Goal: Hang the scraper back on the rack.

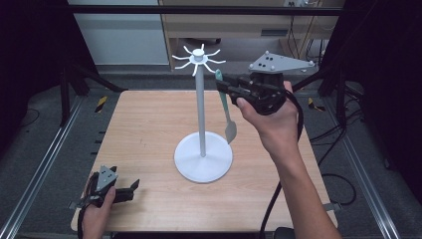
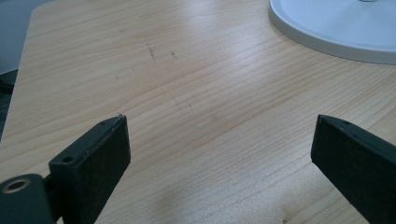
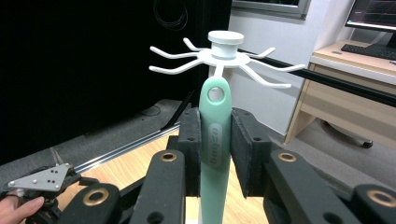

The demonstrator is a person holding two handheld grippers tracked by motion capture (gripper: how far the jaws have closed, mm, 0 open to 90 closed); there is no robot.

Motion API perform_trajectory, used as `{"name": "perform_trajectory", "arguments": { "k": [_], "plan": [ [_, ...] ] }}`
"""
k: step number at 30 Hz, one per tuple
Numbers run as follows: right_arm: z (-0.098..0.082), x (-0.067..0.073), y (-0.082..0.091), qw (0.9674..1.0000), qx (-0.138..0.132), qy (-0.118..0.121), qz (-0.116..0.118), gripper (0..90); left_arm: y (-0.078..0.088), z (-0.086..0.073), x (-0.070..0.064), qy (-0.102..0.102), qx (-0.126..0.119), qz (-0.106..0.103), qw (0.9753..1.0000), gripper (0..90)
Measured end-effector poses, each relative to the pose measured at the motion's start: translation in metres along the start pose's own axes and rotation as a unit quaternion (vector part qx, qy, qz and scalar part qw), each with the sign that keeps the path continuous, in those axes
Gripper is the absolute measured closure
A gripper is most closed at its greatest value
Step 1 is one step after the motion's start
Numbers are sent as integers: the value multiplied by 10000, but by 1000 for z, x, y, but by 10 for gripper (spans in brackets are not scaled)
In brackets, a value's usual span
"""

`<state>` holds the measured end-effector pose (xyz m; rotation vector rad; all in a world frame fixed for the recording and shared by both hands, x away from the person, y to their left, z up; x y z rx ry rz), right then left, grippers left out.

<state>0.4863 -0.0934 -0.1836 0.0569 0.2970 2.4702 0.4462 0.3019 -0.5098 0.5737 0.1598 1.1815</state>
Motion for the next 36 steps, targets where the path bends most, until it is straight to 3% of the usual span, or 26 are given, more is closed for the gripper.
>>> {"name": "perform_trajectory", "arguments": {
  "k": [36],
  "plan": [
    [1,-1,-22,9997,187,43,-156,746,0,0,-1,-1,23,-31,10000,44]
  ]
}}
Point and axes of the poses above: each handheld gripper's, and its own axes: y roughly backward along the jaws, z roughly out of its top, x roughly to its left, the point moved 3 cm from there along -y, roughly forward along the jaws, and after that the axes turned 5 degrees about z, right-handed, at the moved point
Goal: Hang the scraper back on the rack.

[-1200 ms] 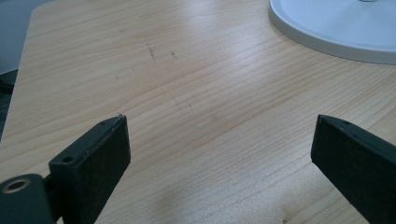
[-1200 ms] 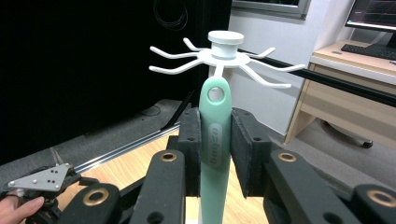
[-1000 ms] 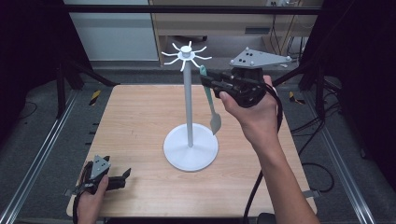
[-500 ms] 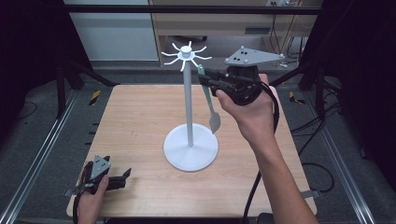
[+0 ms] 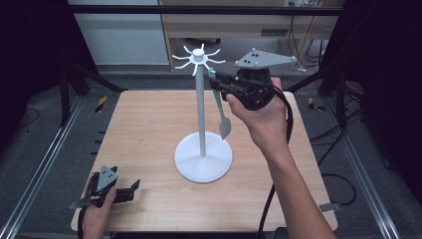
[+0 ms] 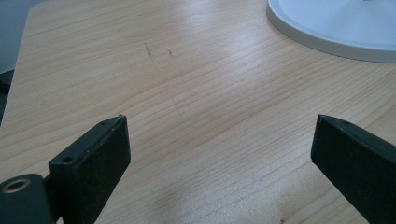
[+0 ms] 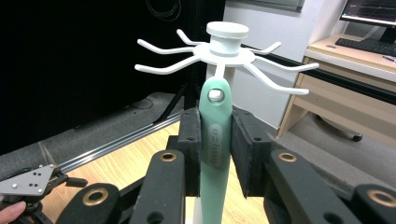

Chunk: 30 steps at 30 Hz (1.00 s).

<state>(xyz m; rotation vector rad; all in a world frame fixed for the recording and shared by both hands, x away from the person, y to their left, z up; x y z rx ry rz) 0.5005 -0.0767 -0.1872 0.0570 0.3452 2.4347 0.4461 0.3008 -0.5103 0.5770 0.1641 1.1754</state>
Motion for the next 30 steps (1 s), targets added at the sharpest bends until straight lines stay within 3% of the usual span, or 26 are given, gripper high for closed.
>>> {"name": "perform_trajectory", "arguments": {
  "k": [20,30],
  "plan": [
    [-3,-3,3,9999,-96,-97,-19,741,1,-1,2,87,-7,24,10000,44],
    [-8,-9,16,9997,-144,-196,-58,685,2,-2,4,133,-22,80,9999,44]
  ]
}}
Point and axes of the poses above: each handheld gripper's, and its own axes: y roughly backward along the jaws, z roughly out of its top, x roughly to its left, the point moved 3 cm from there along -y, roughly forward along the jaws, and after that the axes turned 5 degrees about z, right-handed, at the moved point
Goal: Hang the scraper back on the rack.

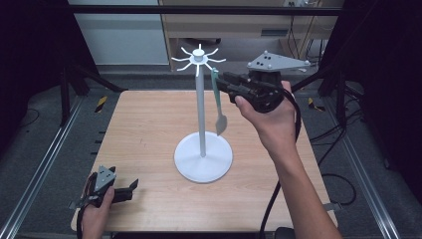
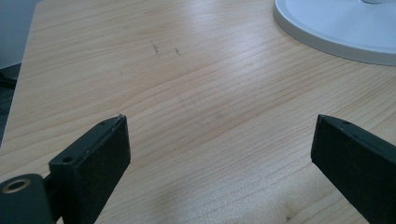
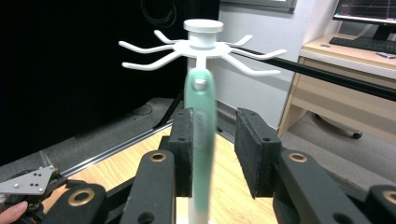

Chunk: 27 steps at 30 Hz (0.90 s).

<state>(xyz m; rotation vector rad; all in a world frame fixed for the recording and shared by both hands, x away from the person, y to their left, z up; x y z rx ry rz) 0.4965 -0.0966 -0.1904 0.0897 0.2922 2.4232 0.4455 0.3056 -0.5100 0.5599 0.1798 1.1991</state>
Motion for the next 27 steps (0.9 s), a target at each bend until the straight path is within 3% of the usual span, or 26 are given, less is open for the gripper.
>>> {"name": "perform_trajectory", "arguments": {
  "k": [7,19,23,27],
  "plan": [
    [-12,-8,13,9999,-27,-36,-134,683,1,0,-1,-58,8,3,10000,44],
    [-39,-24,25,9985,215,-198,-473,656,0,0,-1,-58,19,-13,10000,44],
    [-50,-31,27,9974,287,-314,-581,611,1,0,-1,-68,16,-8,10000,44],
    [-66,-36,28,9951,443,-382,-794,508,2,0,-1,-59,12,-20,10000,44]
  ]
}}
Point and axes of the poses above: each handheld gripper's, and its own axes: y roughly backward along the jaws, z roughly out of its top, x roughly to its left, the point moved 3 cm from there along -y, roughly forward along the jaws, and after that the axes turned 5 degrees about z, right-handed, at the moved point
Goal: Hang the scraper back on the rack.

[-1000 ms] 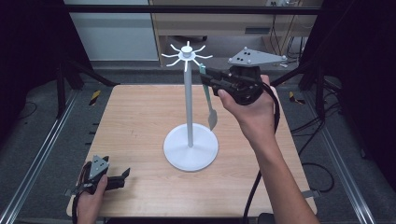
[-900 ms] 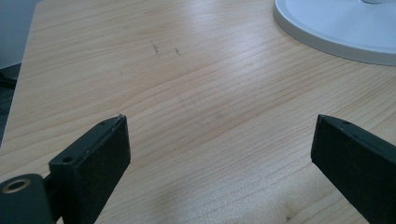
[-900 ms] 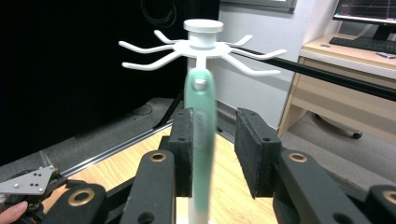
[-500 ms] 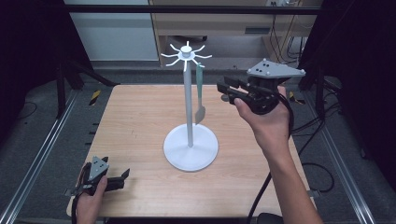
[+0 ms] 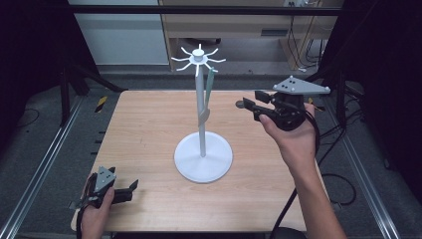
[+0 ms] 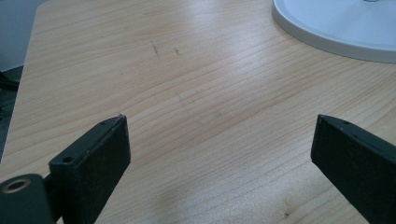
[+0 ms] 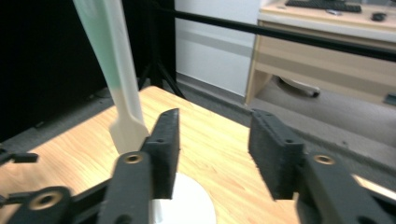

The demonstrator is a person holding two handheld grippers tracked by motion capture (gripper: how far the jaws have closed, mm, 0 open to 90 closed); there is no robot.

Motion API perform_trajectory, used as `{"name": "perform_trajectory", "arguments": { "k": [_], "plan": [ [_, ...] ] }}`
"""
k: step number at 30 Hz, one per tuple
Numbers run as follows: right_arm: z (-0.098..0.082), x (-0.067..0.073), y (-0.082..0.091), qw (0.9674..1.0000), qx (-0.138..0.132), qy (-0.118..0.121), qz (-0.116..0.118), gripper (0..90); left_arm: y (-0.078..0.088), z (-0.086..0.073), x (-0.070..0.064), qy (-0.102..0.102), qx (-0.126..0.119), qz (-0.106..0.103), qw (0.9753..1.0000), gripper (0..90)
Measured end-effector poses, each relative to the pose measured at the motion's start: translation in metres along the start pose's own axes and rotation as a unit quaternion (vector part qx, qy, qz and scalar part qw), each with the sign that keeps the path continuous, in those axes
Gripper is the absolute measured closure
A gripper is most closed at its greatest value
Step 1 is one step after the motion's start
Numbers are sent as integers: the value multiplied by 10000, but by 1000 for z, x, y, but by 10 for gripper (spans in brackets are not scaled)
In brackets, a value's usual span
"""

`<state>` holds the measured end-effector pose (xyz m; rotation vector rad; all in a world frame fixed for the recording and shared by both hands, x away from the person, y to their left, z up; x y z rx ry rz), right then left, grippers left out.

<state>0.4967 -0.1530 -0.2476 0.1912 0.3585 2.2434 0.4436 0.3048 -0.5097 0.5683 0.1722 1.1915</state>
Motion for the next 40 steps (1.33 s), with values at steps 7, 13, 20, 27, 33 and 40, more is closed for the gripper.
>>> {"name": "perform_trajectory", "arguments": {
  "k": [7,13,20,27,33,40],
  "plan": [
    [-35,-10,-7,9993,202,-130,-271,361,-1,0,0,5,12,-13,10000,44],
    [-65,-16,-9,9981,183,-244,-544,220,0,-1,3,64,6,11,10000,40],
    [-112,-29,-12,9962,254,-390,-737,101,0,-1,5,77,11,40,10000,40],
    [-160,-28,-17,9961,336,-506,-634,77,-1,-2,3,26,46,34,10000,39],
    [-194,-24,-23,9952,480,-619,-582,94,-1,-2,3,26,33,45,10000,39],
    [-223,-23,-32,9922,582,-667,-880,147,-1,-1,3,-1,41,29,10000,39]
  ]
}}
Point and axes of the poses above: each handheld gripper's, and its own axes: y roughly backward along the jaws, z roughly out of its top, x roughly to its left, the point moved 3 cm from there along -y, roughly forward along the jaws, and after that the axes turned 5 degrees about z, right-handed, at the moved point
